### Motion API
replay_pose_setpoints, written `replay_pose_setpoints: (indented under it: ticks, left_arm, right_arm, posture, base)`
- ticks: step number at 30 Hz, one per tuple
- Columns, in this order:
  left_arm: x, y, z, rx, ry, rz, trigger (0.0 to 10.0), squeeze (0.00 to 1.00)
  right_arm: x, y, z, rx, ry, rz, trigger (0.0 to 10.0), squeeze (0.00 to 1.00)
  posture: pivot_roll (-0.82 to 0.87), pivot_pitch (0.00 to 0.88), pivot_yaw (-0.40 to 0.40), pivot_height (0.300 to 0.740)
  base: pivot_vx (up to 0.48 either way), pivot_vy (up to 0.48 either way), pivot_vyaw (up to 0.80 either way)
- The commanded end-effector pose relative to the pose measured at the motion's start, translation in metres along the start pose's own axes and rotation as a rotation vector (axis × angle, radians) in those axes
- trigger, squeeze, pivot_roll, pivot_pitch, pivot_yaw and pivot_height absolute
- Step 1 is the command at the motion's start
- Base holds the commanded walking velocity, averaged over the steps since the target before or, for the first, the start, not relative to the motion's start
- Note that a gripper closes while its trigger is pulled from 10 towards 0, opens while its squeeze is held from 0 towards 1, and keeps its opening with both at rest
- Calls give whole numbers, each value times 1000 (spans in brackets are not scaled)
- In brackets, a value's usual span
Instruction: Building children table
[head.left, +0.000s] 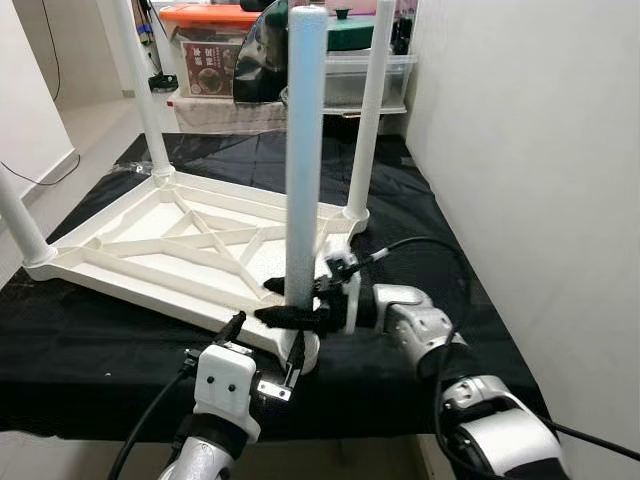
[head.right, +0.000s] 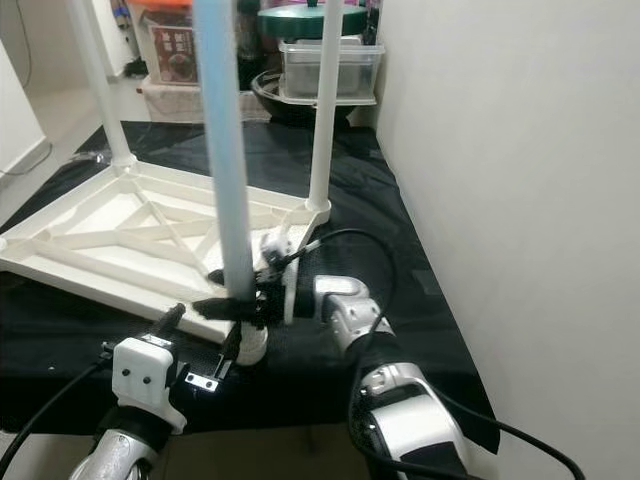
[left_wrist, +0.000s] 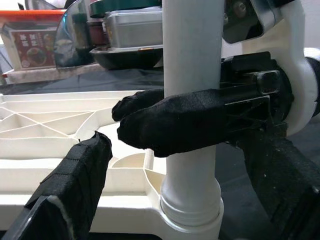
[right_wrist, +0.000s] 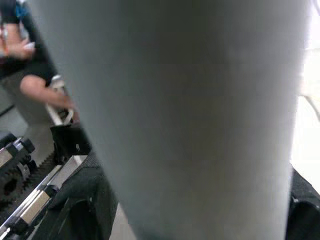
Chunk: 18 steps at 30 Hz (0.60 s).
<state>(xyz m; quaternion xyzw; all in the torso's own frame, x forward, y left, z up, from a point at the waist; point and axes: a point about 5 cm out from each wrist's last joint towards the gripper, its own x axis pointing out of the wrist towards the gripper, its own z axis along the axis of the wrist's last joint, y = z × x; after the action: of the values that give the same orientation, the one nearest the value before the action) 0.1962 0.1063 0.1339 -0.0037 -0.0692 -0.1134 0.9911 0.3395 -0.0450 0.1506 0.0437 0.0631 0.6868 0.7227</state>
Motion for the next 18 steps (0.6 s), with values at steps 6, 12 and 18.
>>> replay_pose_setpoints:
  ticks: [6,12,18]
  left_arm:
    - [0,-2,-1,-5,1,-4,10000,0]
    - [0,-3,-2,-6,5,-7,10000,0]
    - [0,-3,-3,-6,6,-4,10000,0]
  right_arm:
    - [15,-18,4,-53,-23,-377,0,0]
    - [-6,-41,8,48,-153,-853,0,0]
    - [-42,-49,-10,151,-192,-1411,0,0]
  posture:
    - [67,0,-46,740]
    - [58,0,-41,740]
    - [55,0,-41,740]
  base:
    - [0,0,0]
    - [0,0,0]
    - [0,0,0]
